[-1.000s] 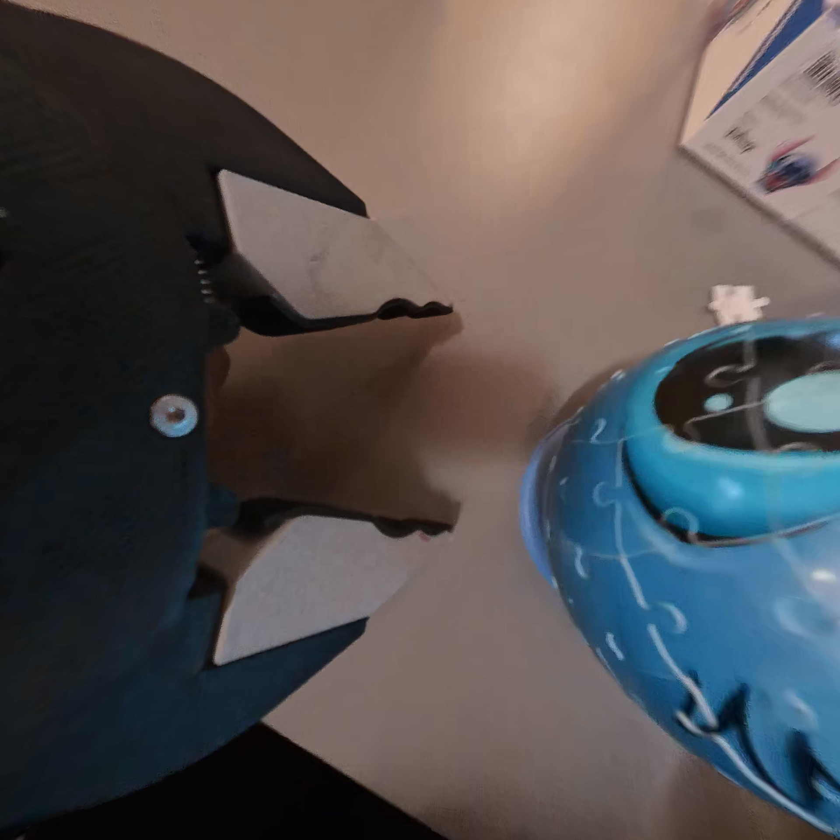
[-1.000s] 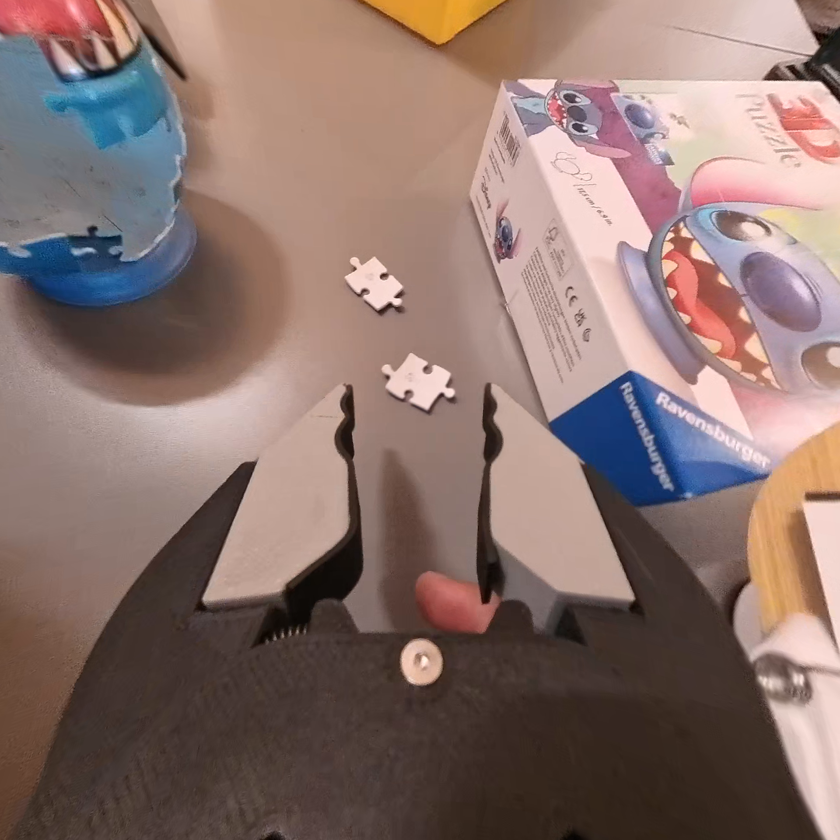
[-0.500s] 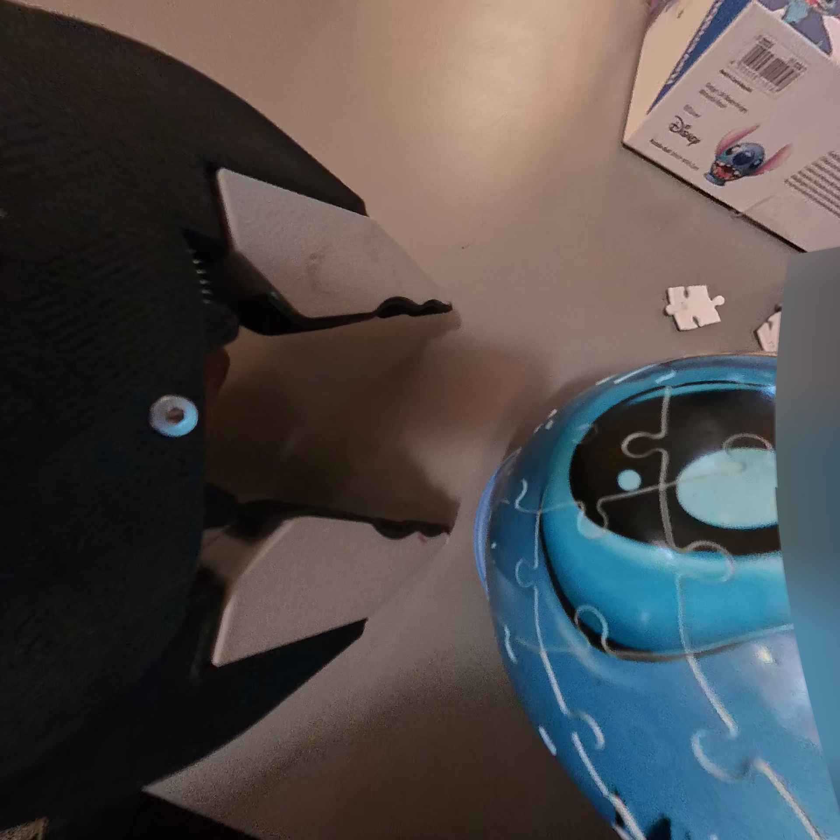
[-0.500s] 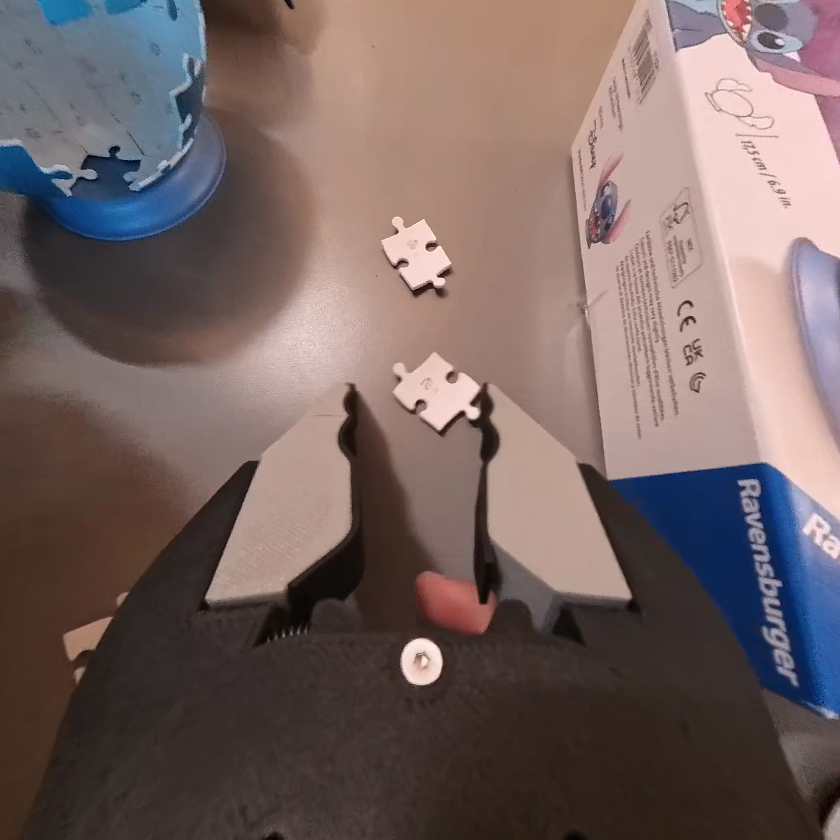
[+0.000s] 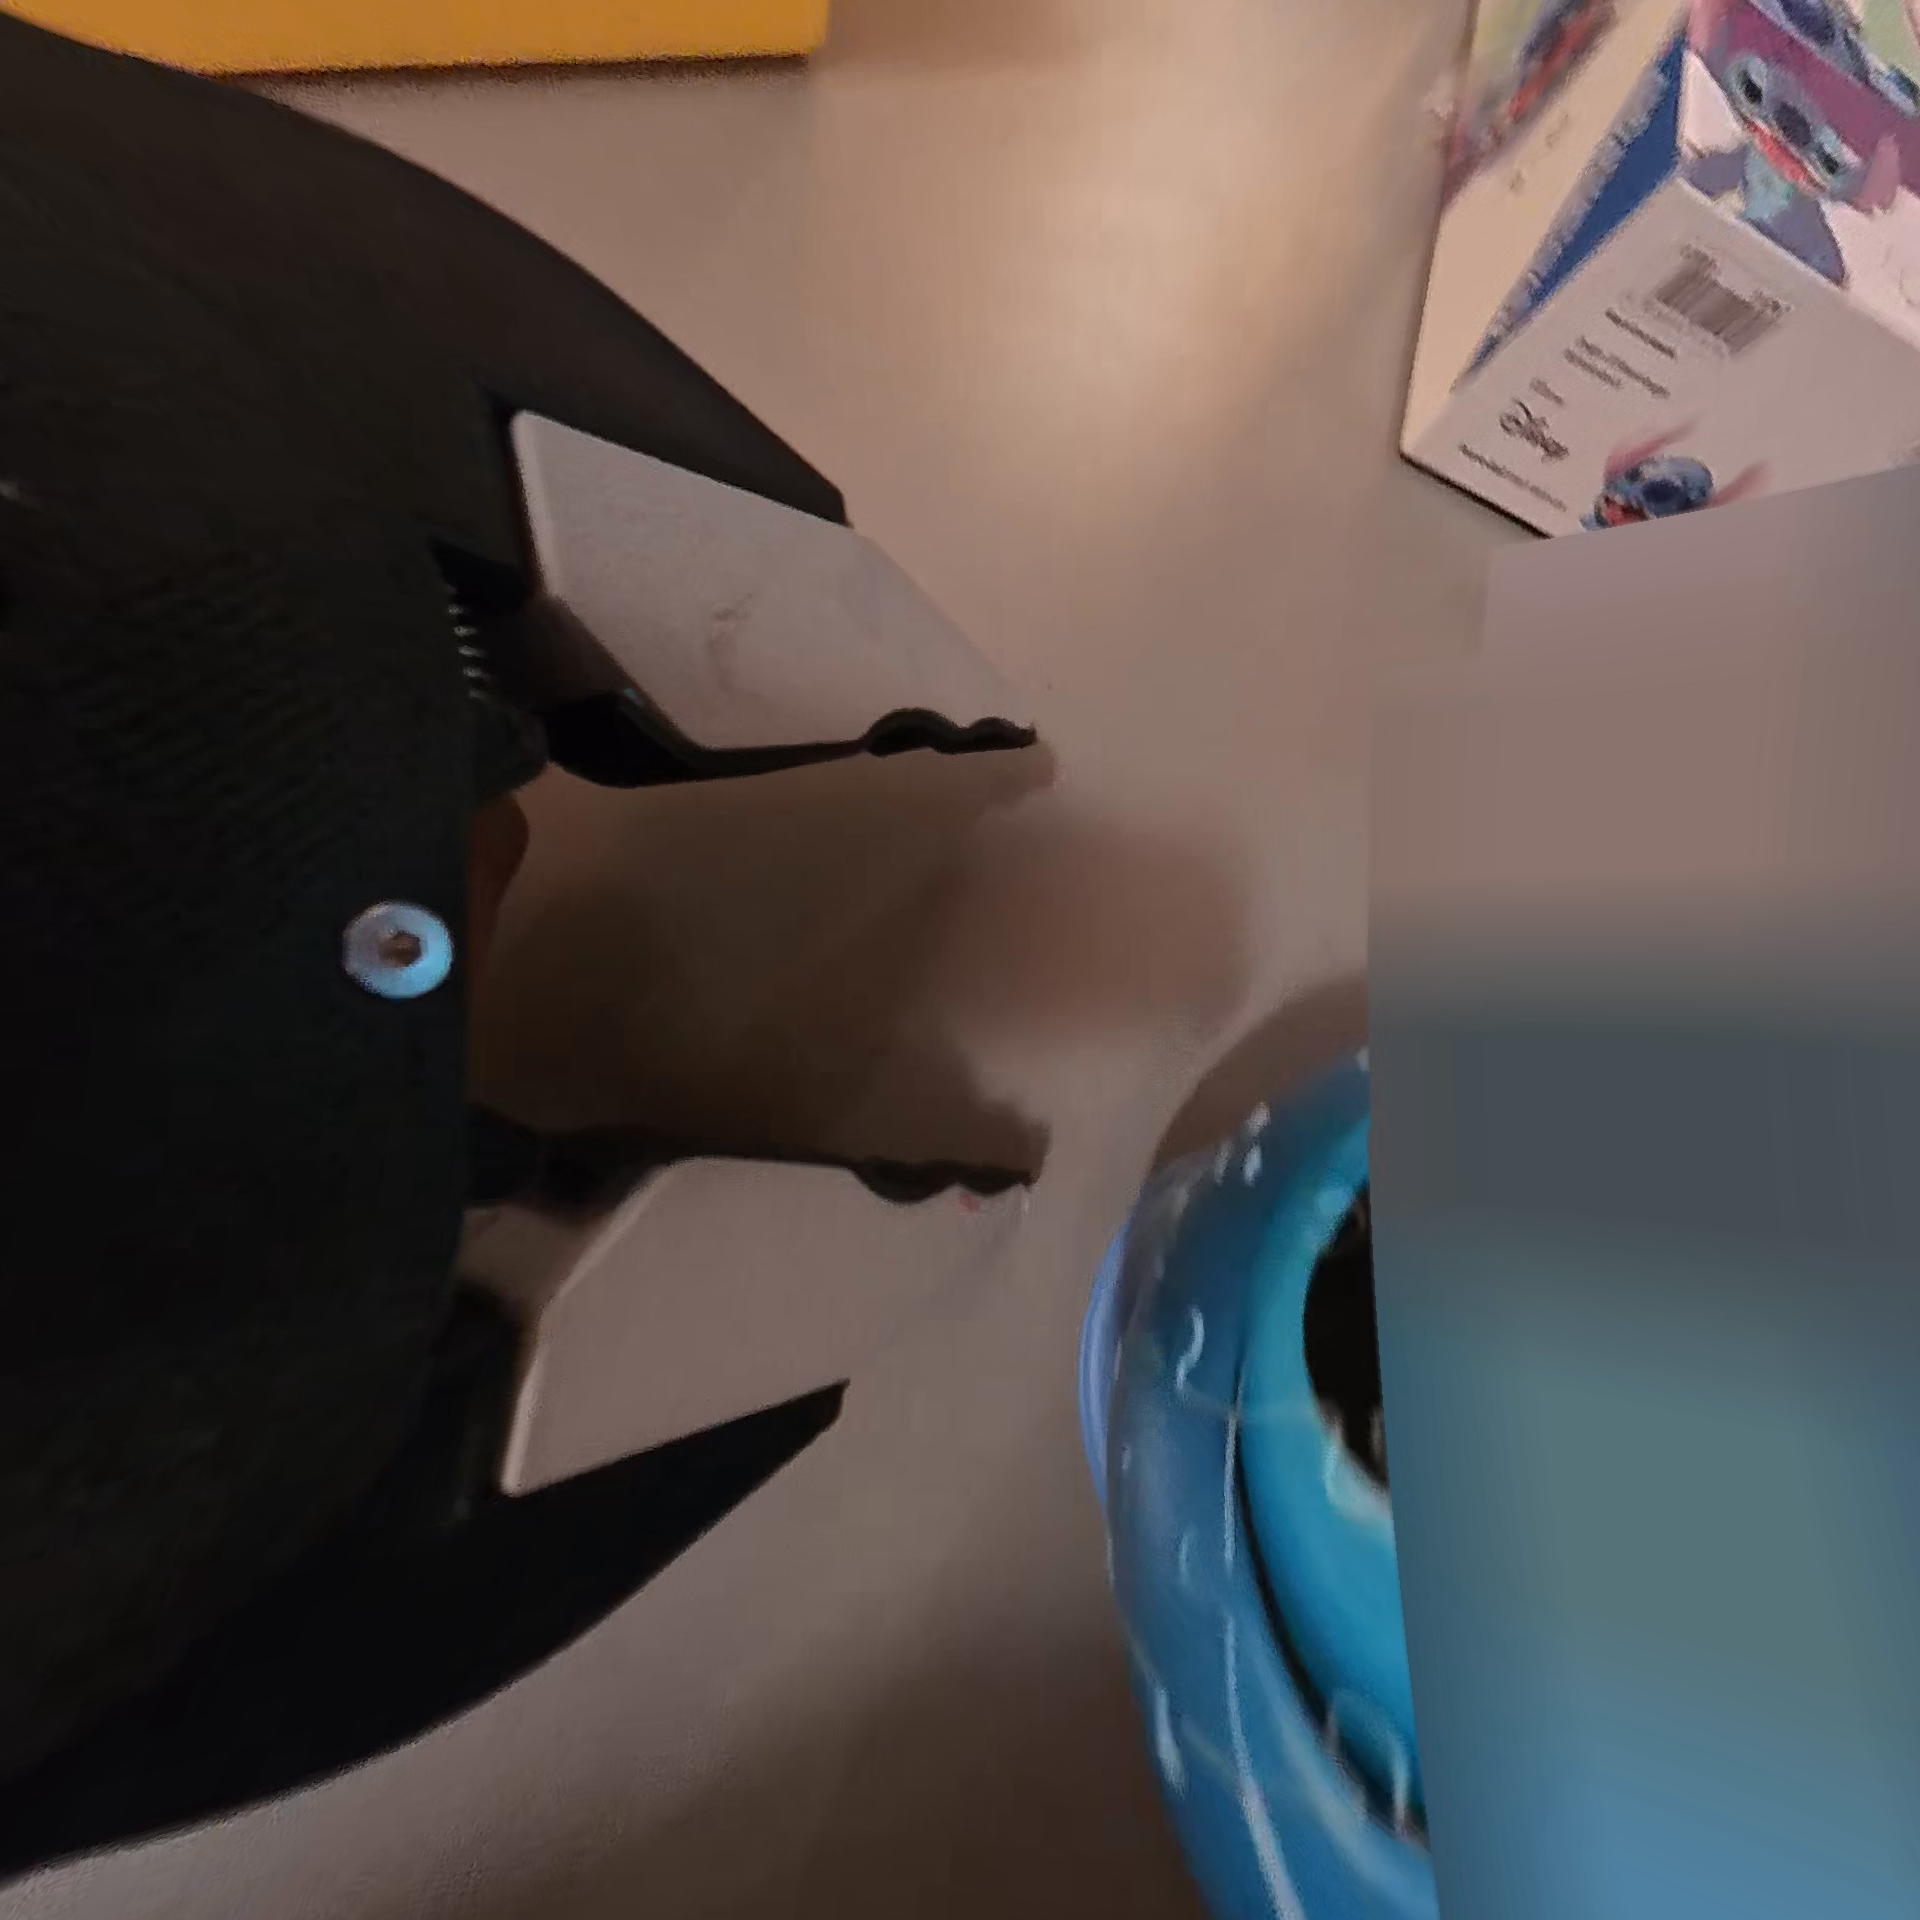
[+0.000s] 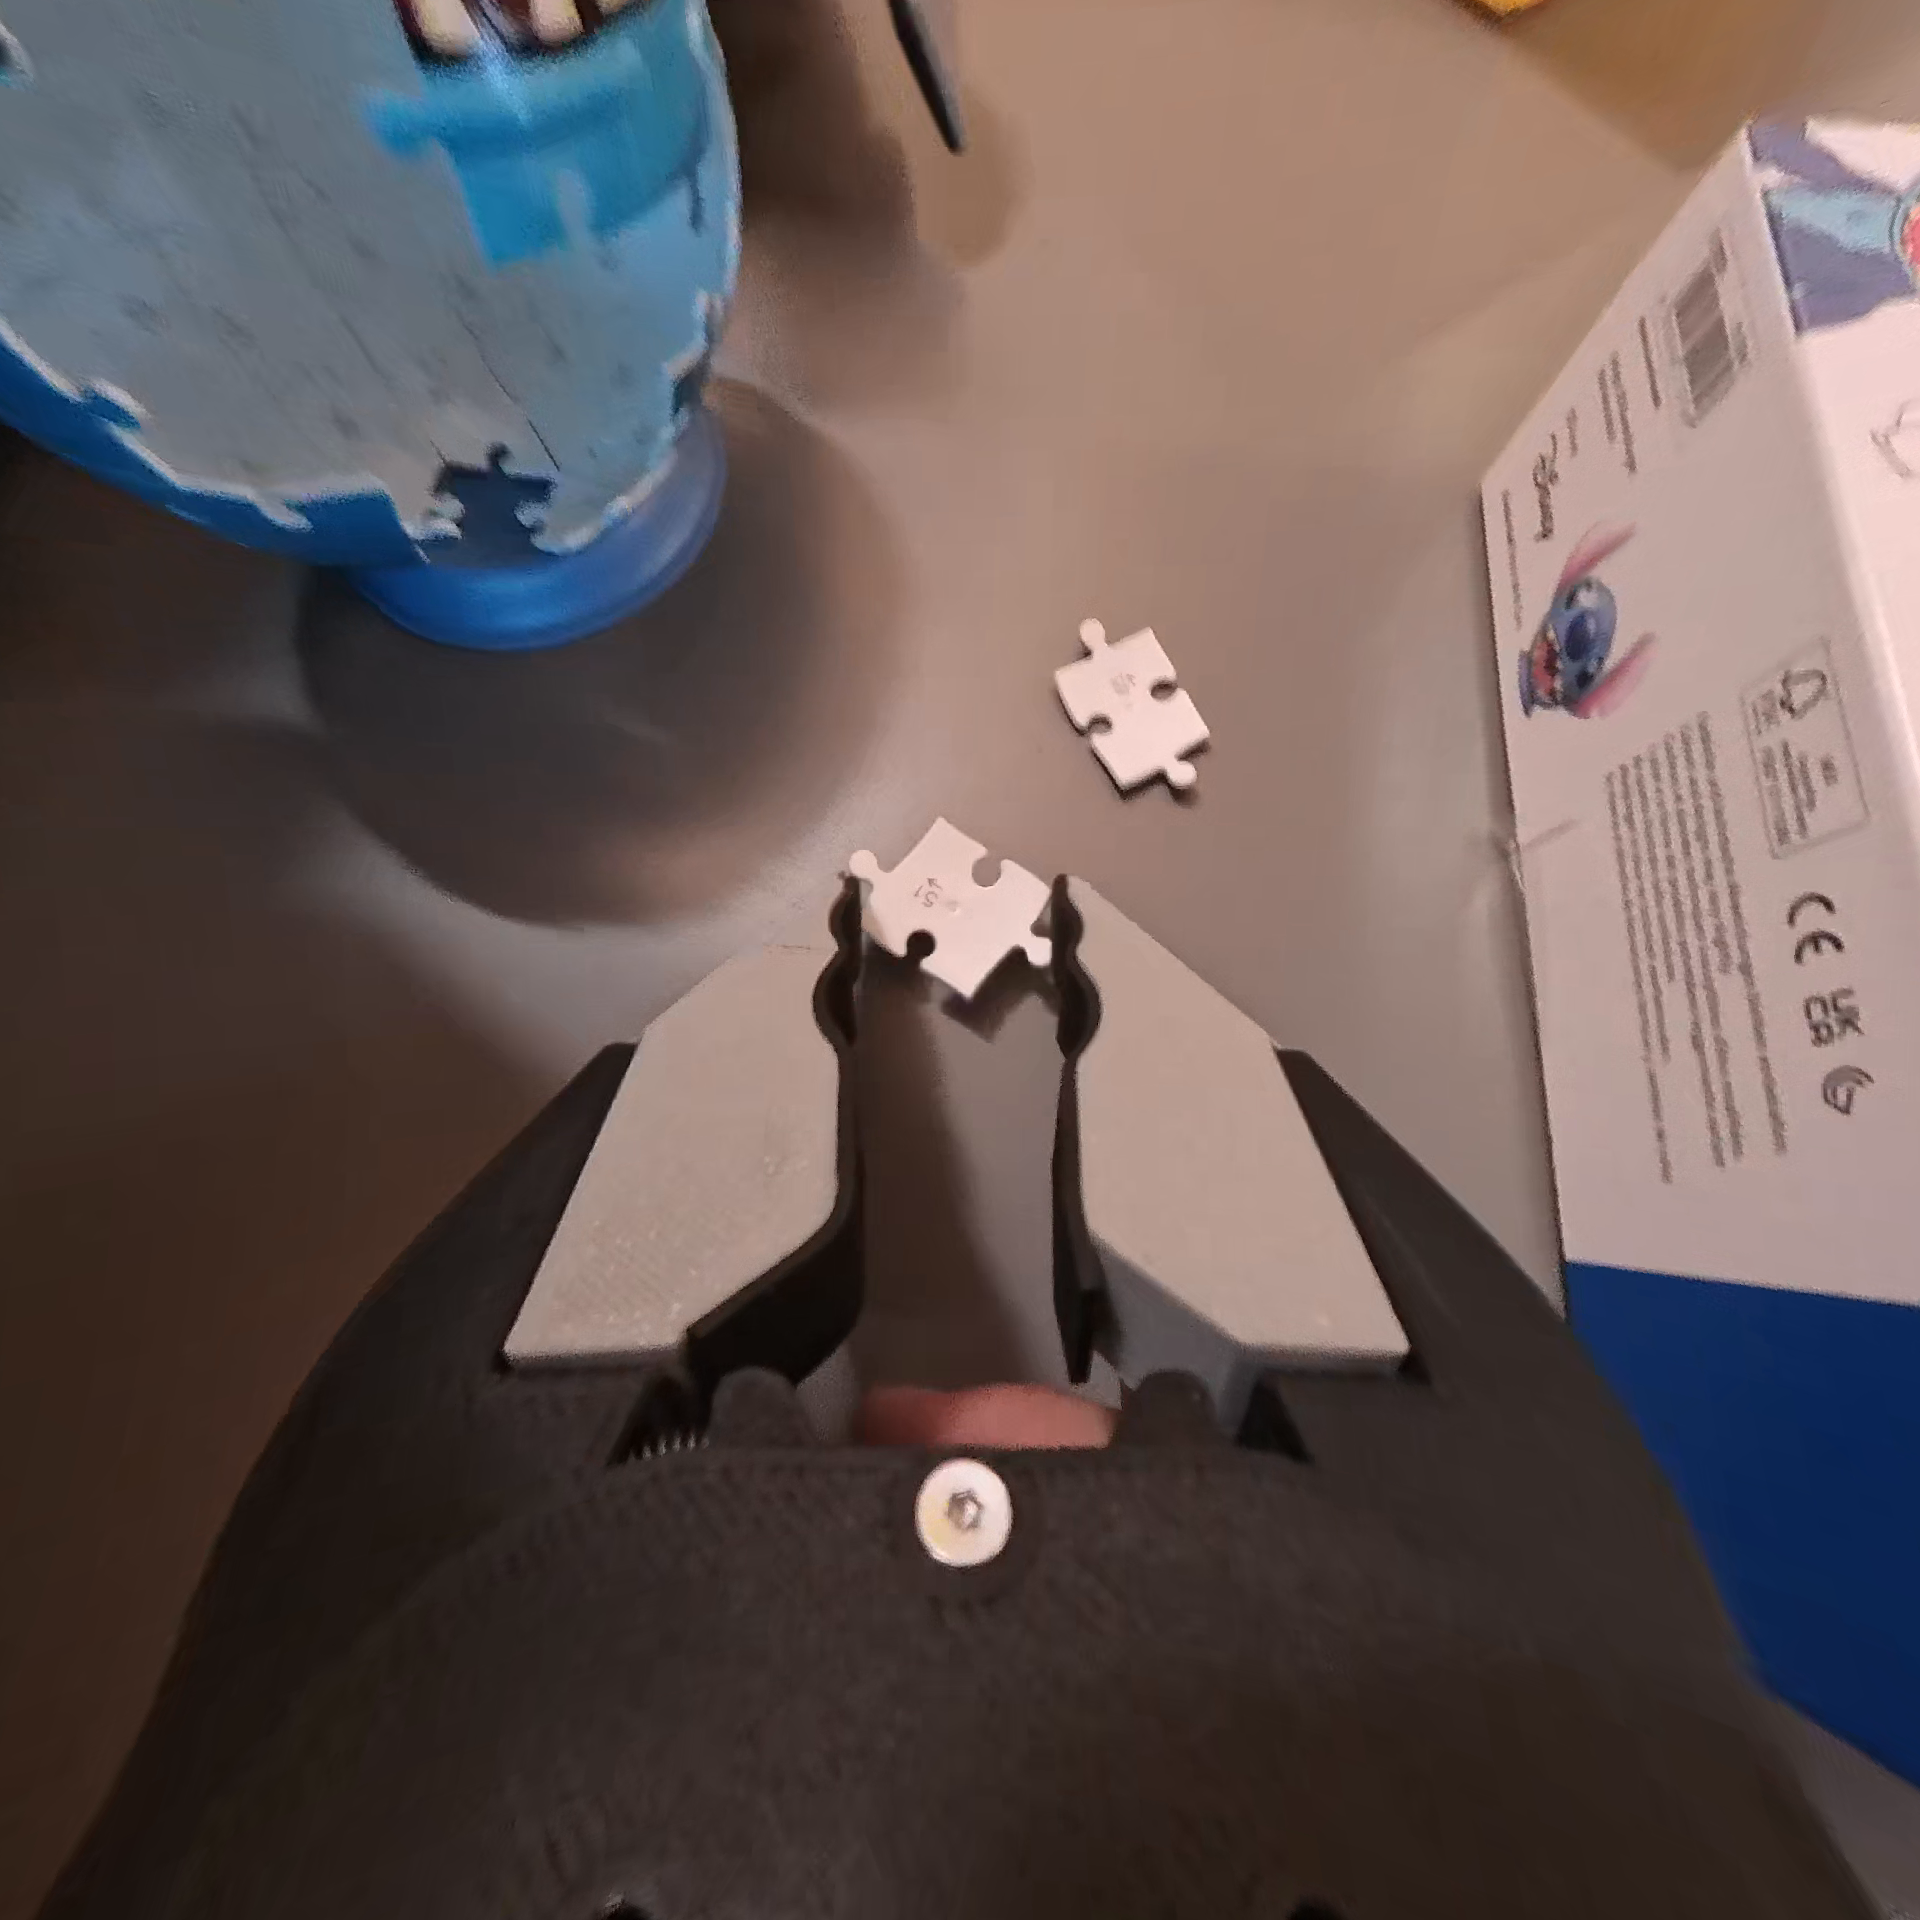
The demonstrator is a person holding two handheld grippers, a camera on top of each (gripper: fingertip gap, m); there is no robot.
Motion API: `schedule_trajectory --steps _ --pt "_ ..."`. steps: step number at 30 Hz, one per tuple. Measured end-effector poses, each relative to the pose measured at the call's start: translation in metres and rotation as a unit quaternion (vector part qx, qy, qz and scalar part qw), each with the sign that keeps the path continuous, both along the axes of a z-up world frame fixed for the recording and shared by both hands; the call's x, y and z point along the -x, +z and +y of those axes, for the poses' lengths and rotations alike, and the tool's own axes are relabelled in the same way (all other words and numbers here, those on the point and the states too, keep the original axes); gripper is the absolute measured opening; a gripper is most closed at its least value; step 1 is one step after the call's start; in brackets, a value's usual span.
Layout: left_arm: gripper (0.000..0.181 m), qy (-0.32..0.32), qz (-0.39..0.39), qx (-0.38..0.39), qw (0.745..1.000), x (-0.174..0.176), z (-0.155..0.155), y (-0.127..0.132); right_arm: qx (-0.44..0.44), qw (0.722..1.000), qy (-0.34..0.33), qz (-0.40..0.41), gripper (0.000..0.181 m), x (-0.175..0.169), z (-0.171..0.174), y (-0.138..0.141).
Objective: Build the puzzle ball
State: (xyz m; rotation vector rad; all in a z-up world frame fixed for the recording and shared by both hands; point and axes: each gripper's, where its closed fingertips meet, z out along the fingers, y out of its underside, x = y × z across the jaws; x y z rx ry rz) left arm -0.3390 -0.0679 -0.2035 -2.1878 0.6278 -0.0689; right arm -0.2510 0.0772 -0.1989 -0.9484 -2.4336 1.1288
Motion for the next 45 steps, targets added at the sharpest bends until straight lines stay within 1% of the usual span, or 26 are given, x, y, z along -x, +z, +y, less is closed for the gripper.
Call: schedule_trajectory --steps 3,5,6,7,9,10,11,14,17,21,25,27,30,34,36,38,40,41,44,45 --pt "0.066 0.056 0.006 0.019 0.998 0.026 0.012 0.005 0.05 0.999 -0.011 0.012 0.034 0.007 -0.011 0.015" --pt "0.06 0.095 0.012 0.016 0.995 0.045 0.025 0.021 0.08 0.996 -0.027 0.024 0.034 0.014 -0.014 0.026" --pt "0.058 0.104 0.008 0.018 0.994 0.05 0.031 0.031 0.096 0.994 -0.033 0.03 0.034 0.016 -0.016 0.032" --pt "0.055 0.105 0.0 0.019 0.994 0.052 0.037 0.042 0.11 0.993 -0.037 0.033 0.034 0.017 -0.017 0.036" --pt "0.037 0.11 -0.014 0.008 0.994 0.052 0.056 0.062 0.124 0.991 -0.039 0.039 0.034 0.018 -0.019 0.042" --pt "0.034 0.107 -0.031 0.012 0.994 0.048 0.065 0.068 0.125 0.99 -0.038 0.046 0.034 0.018 -0.019 0.044" --pt "0.034 0.092 -0.052 0.032 0.994 0.039 0.073 0.07 0.125 0.99 -0.038 0.054 0.034 0.019 -0.019 0.046" --pt "0.036 0.047 -0.088 0.087 0.991 0.015 0.091 0.069 0.13 0.988 -0.042 0.07 0.034 0.02 -0.018 0.051" --pt "0.034 0.026 -0.125 0.118 0.985 -0.003 0.109 0.066 0.129 0.986 -0.052 0.096 0.034 0.022 -0.016 0.059" --pt "0.033 -0.002 -0.217 0.174 0.96 -0.027 0.119 0.06 0.101 0.985 -0.064 0.125 0.034 0.025 -0.012 0.063" --pt "0.037 -0.026 -0.276 0.208 0.938 -0.044 0.122 0.06 0.065 0.982 -0.084 0.156 0.033 0.03 -0.009 0.064" --pt "0.04 -0.033 -0.284 0.213 0.934 -0.047 0.125 0.06 0.039 0.981 -0.095 0.165 0.034 0.033 -0.008 0.061" --pt "0.039 -0.035 -0.305 0.21 0.928 -0.052 0.131 0.063 0.01 0.979 -0.106 0.175 0.033 0.037 -0.008 0.057" --pt "0.033 -0.033 -0.317 0.215 0.923 -0.056 0.138 0.057 -0.019 0.975 -0.114 0.191 0.033 0.04 -0.01 0.057" --pt "0.027 -0.038 -0.327 0.215 0.92 -0.059 0.139 0.057 -0.022 0.975 -0.115 0.191 0.033 0.04 -0.011 0.056" --pt "0.005 -0.042 -0.337 0.206 0.918 -0.059 0.141 0.059 -0.018 0.975 -0.113 0.192 0.034 0.04 -0.012 0.056" --pt "0.0 -0.046 -0.335 0.207 0.918 -0.059 0.14 0.058 -0.014 0.975 -0.109 0.19 0.034 0.039 -0.013 0.056" --pt "0.0 -0.048 -0.33 0.208 0.92 -0.058 0.139 0.057 -0.013 0.976 -0.108 0.187 0.032 0.039 -0.012 0.054" --pt "0.0 -0.053 -0.32 0.203 0.924 -0.056 0.138 0.059 0.003 0.978 -0.104 0.182 0.035 0.035 -0.008 0.058" --pt "0.0 -0.051 -0.316 0.2 0.926 -0.054 0.138 0.06 0.018 0.978 -0.108 0.177 0.032 0.034 -0.004 0.061"
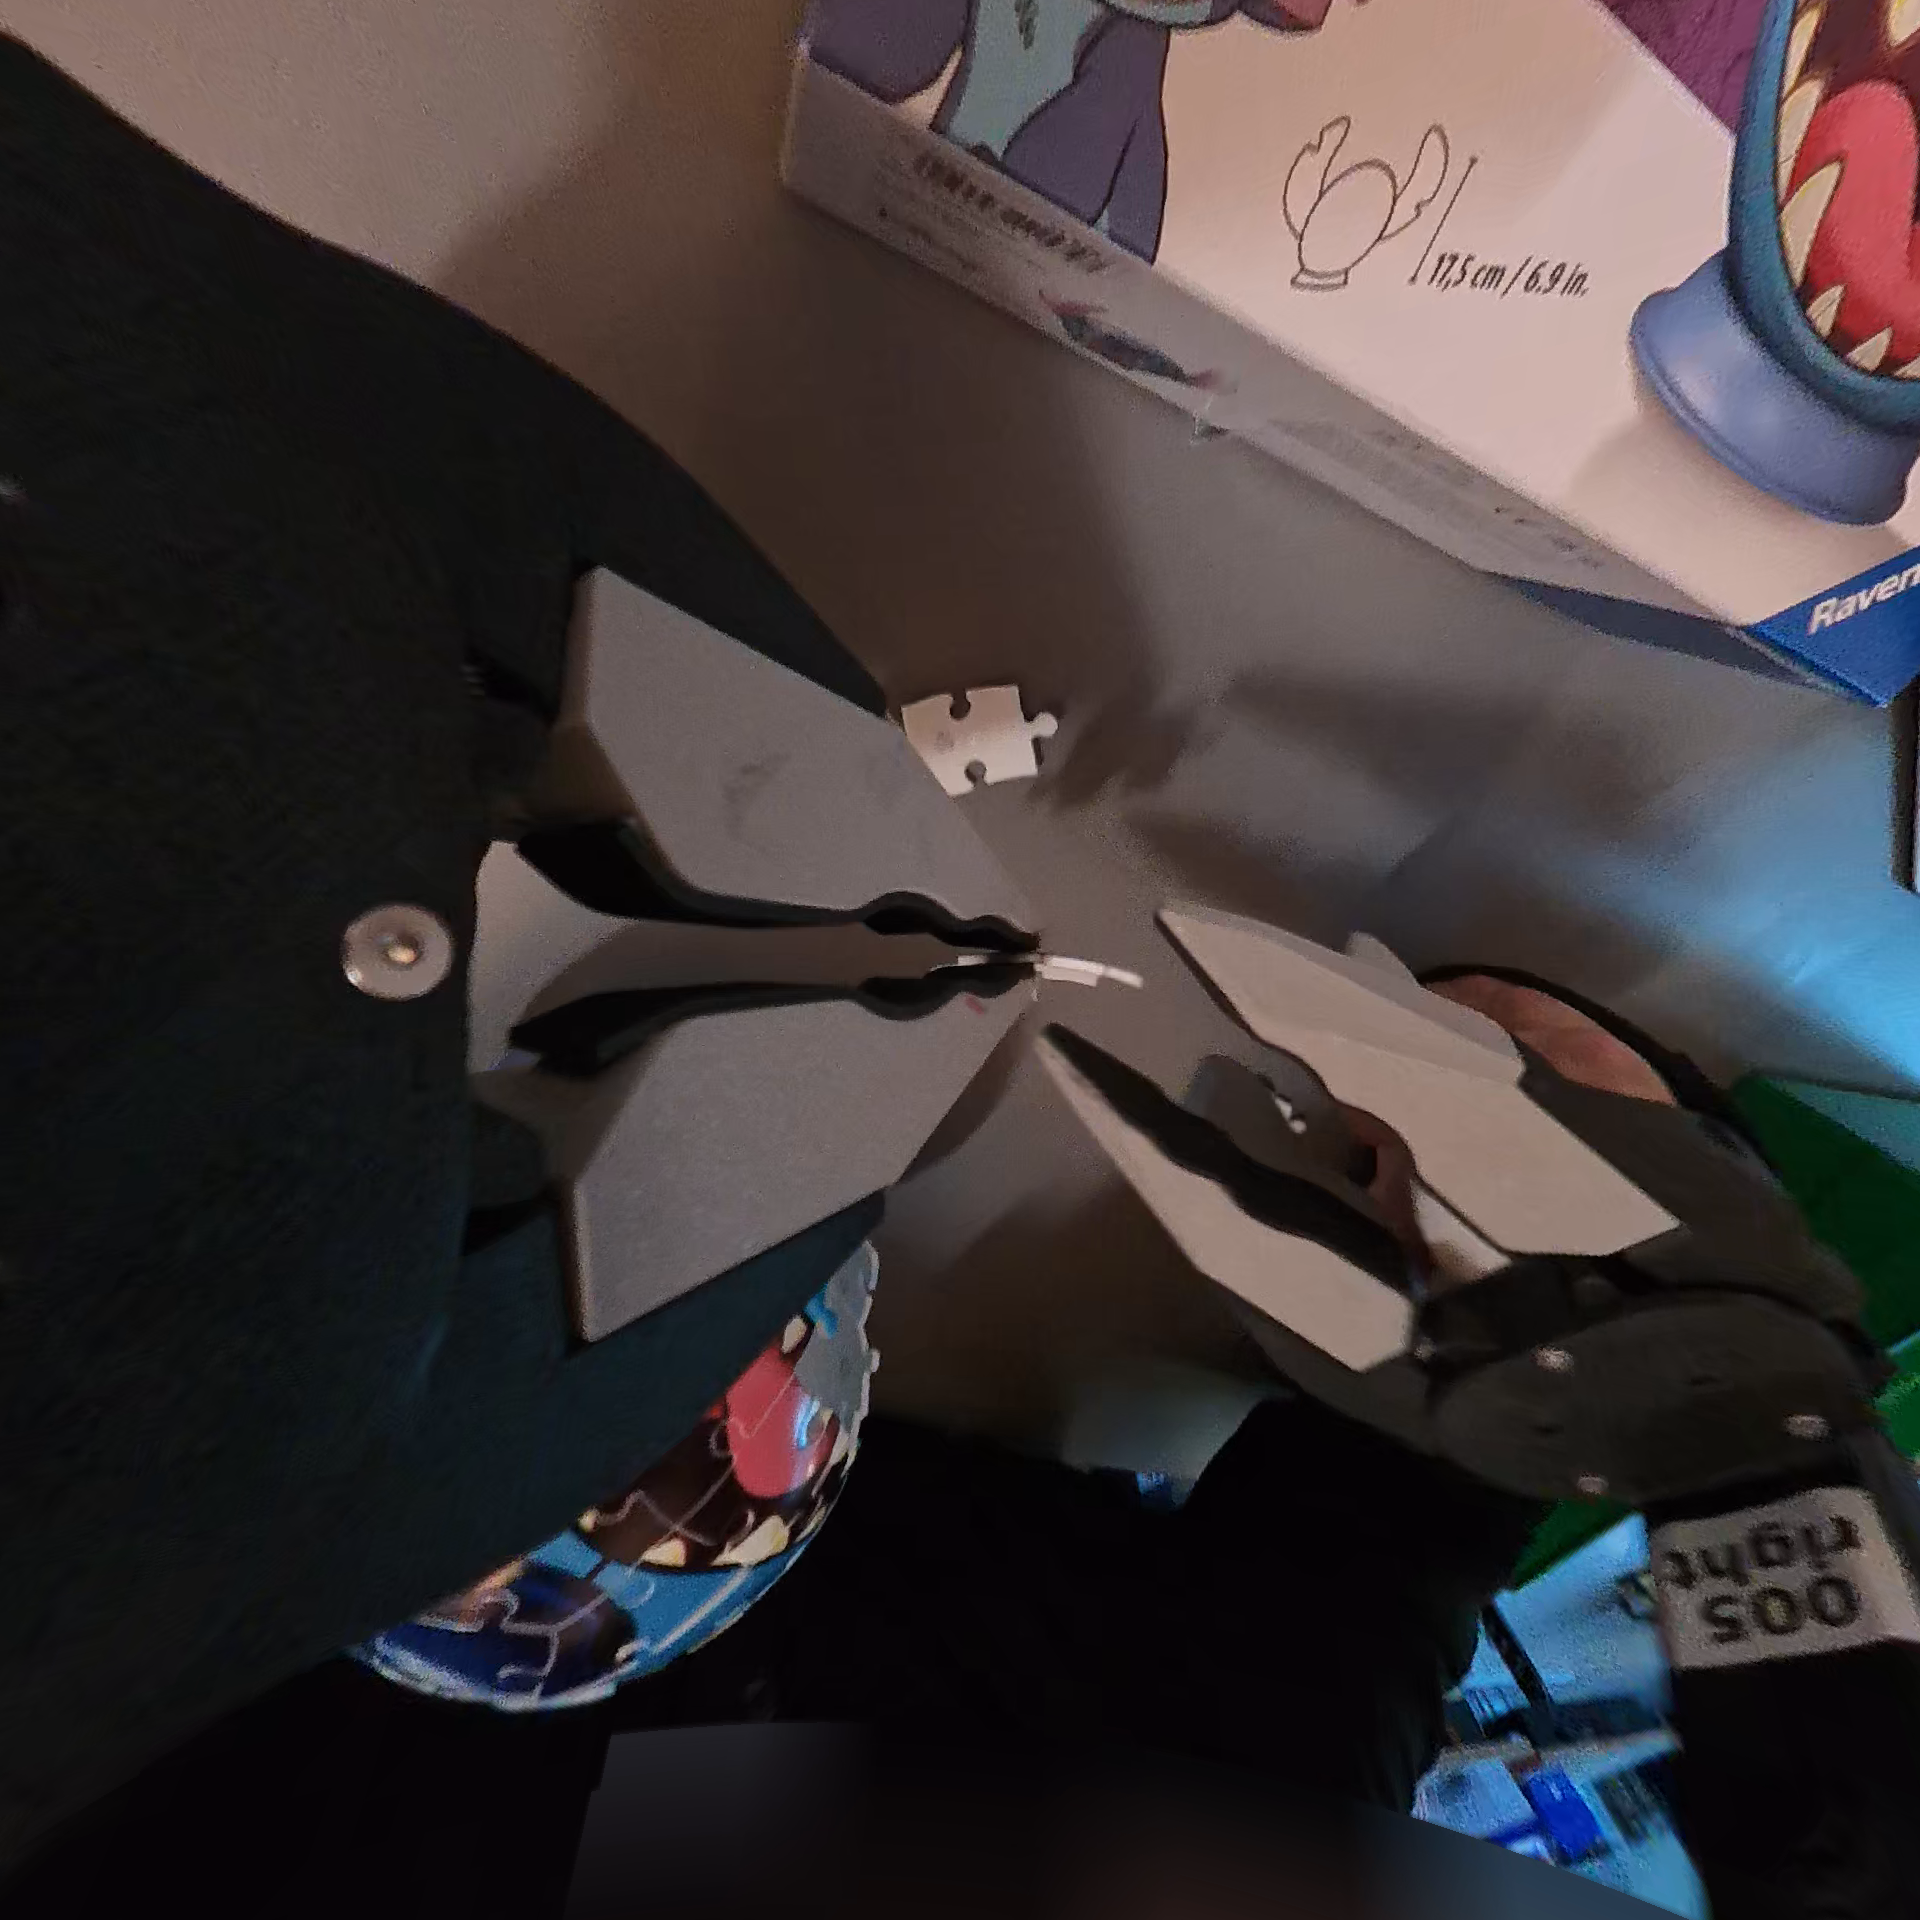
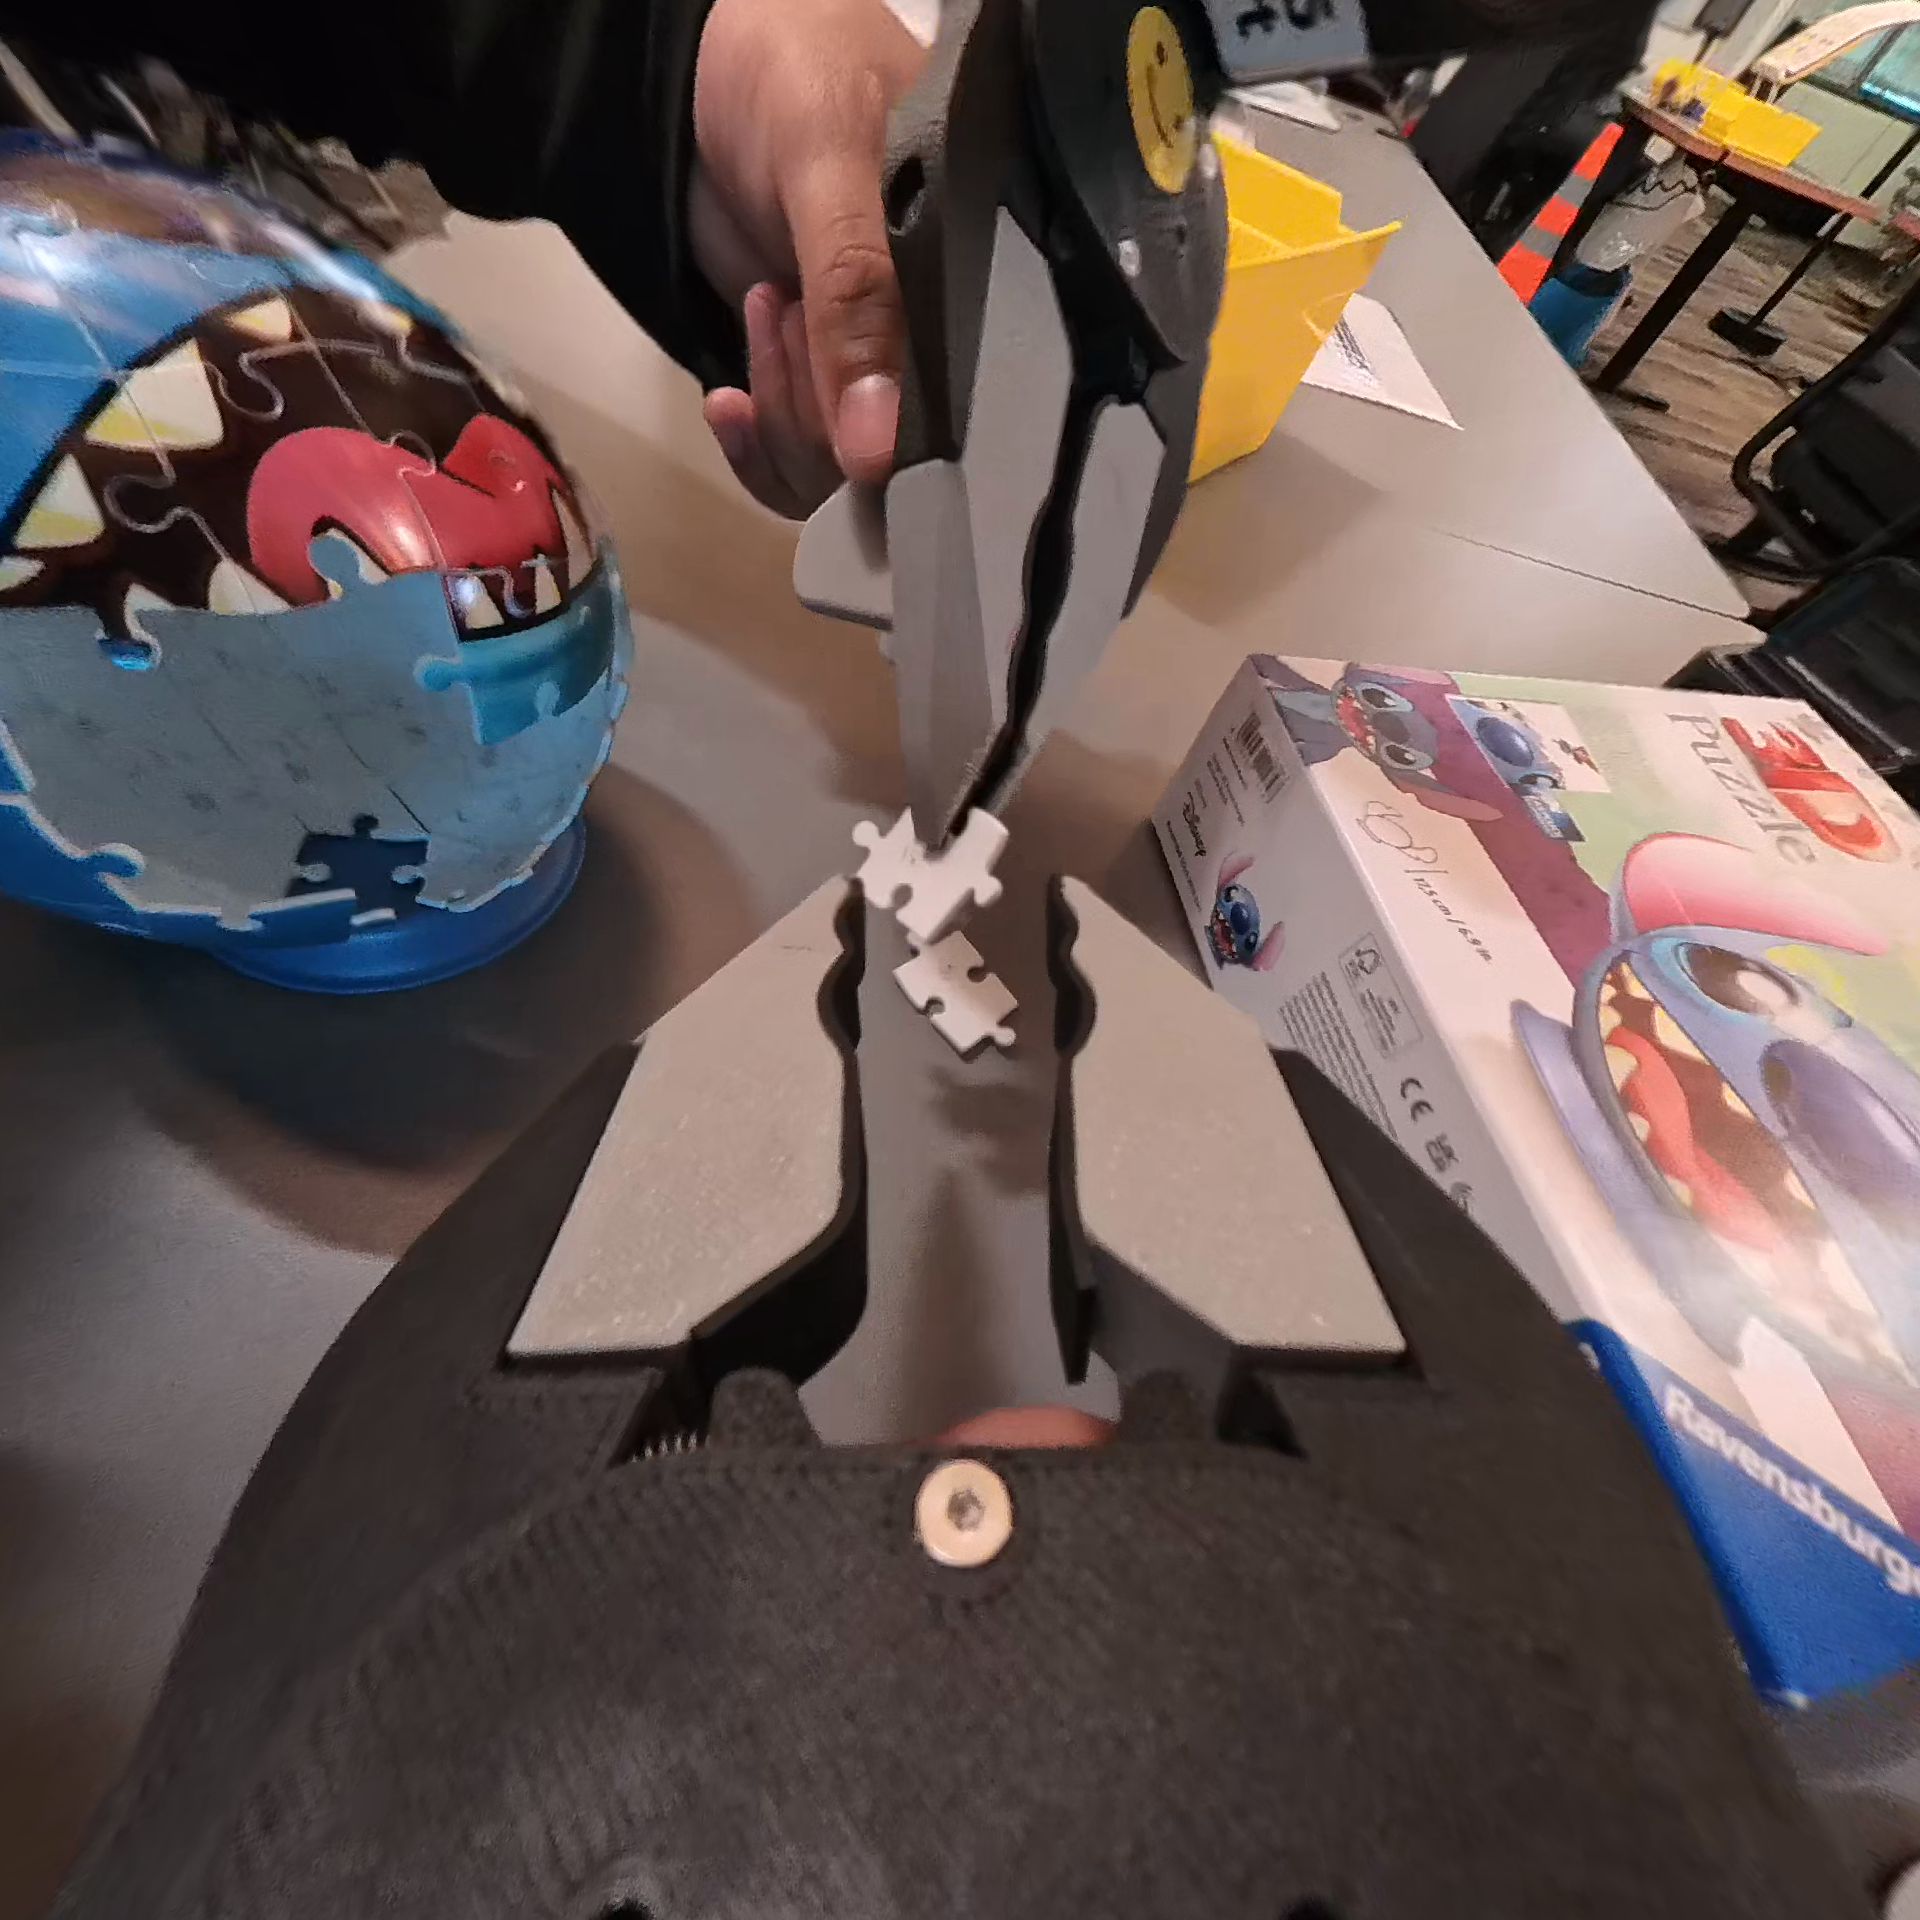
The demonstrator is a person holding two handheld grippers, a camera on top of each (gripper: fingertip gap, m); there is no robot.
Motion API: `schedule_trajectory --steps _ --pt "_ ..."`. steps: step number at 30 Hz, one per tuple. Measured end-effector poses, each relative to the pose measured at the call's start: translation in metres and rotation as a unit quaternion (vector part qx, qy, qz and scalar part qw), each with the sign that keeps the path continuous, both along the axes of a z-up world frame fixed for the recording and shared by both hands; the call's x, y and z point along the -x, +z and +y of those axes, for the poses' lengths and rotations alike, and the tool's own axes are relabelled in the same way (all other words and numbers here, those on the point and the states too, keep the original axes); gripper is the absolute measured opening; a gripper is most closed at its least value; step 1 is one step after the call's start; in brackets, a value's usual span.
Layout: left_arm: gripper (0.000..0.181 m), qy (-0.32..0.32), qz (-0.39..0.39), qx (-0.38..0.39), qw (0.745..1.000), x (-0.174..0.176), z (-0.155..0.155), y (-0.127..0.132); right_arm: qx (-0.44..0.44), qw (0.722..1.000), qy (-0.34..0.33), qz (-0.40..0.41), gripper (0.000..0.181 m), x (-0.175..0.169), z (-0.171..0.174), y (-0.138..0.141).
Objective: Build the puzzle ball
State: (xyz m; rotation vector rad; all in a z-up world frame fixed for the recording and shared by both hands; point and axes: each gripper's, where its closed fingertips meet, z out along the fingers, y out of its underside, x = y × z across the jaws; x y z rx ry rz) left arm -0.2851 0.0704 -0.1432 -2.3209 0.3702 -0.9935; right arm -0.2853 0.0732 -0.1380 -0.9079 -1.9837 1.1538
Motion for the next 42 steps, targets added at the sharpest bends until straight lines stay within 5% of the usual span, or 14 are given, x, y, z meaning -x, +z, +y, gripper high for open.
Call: schedule_trajectory --steps 9,11,17,23,34,42 --pt "0.0 -0.04 0.088 -0.039 0.995 -0.002 -0.006 0.001 0.174 0.973 0.03 -0.147 0.015 -0.001 -0.015 -0.008" --pt "0.0 -0.048 0.092 -0.04 0.994 -0.001 -0.008 0.001 0.184 0.969 0.029 -0.161 0.0 0.001 -0.018 -0.011" --pt "0.0 -0.059 0.052 -0.047 0.996 -0.004 -0.015 0.003 0.24 0.95 0.041 -0.196 0.0 -0.002 -0.026 -0.01" --pt "0.026 -0.054 0.051 -0.047 0.996 0.004 -0.027 -0.006 0.272 0.93 0.06 -0.238 0.0 -0.014 -0.038 -0.016" --pt "0.038 0.065 0.121 -0.102 0.985 0.064 -0.068 0.021 0.278 0.91 0.073 -0.3 0.0 -0.042 -0.058 -0.034" --pt "0.063 0.135 0.147 -0.103 0.974 0.077 -0.136 0.001 0.246 0.913 -0.005 -0.327 0.0 -0.045 -0.035 -0.058"
